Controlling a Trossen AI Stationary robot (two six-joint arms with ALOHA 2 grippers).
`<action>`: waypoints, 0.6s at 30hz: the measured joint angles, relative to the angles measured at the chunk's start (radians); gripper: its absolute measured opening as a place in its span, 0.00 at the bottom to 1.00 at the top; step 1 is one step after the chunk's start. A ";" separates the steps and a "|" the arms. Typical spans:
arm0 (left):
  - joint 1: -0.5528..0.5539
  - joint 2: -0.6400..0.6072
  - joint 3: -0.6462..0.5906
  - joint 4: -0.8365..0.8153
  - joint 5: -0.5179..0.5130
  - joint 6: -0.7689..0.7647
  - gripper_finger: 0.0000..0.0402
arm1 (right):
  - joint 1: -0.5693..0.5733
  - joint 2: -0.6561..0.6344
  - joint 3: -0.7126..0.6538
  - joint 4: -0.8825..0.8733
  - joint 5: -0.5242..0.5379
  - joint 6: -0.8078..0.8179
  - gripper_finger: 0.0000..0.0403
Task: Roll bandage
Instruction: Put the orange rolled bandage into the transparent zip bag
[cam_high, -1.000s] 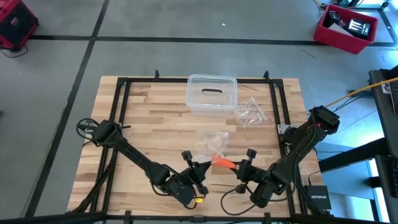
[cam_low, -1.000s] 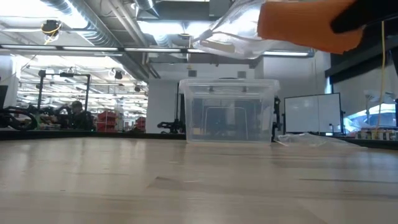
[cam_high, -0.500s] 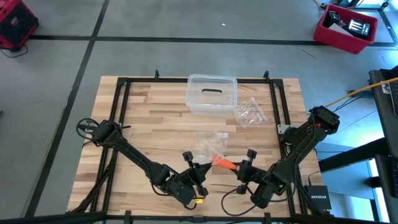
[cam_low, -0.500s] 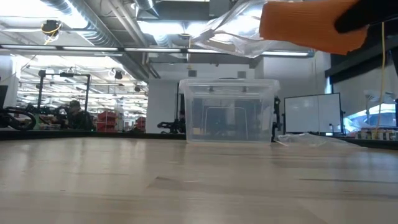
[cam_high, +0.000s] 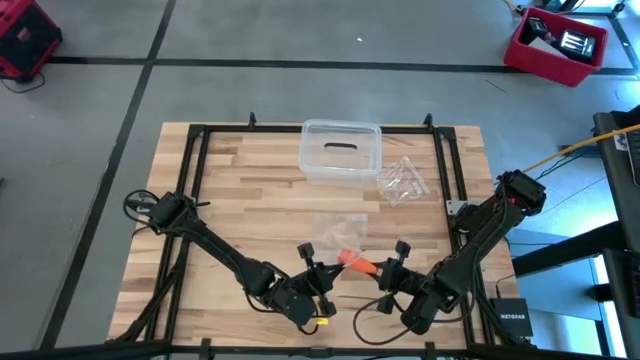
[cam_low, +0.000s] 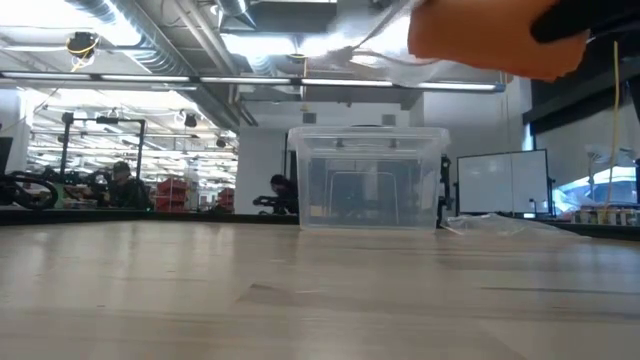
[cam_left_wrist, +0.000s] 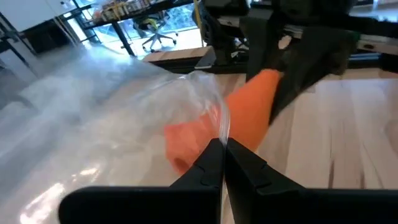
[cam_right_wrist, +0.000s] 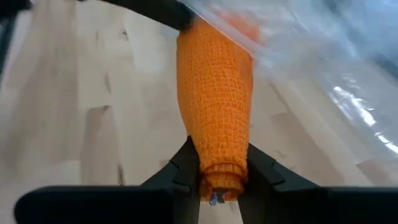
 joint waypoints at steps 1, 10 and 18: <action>0.001 0.000 0.000 0.008 0.012 0.001 0.00 | 0.000 0.000 0.000 0.019 -0.003 0.000 0.18; 0.007 0.000 0.000 0.007 0.061 -0.001 0.00 | -0.026 0.000 0.000 0.084 0.010 0.008 0.18; 0.004 -0.001 0.000 0.028 0.069 -0.034 0.00 | -0.039 0.000 -0.001 0.274 0.081 0.006 0.18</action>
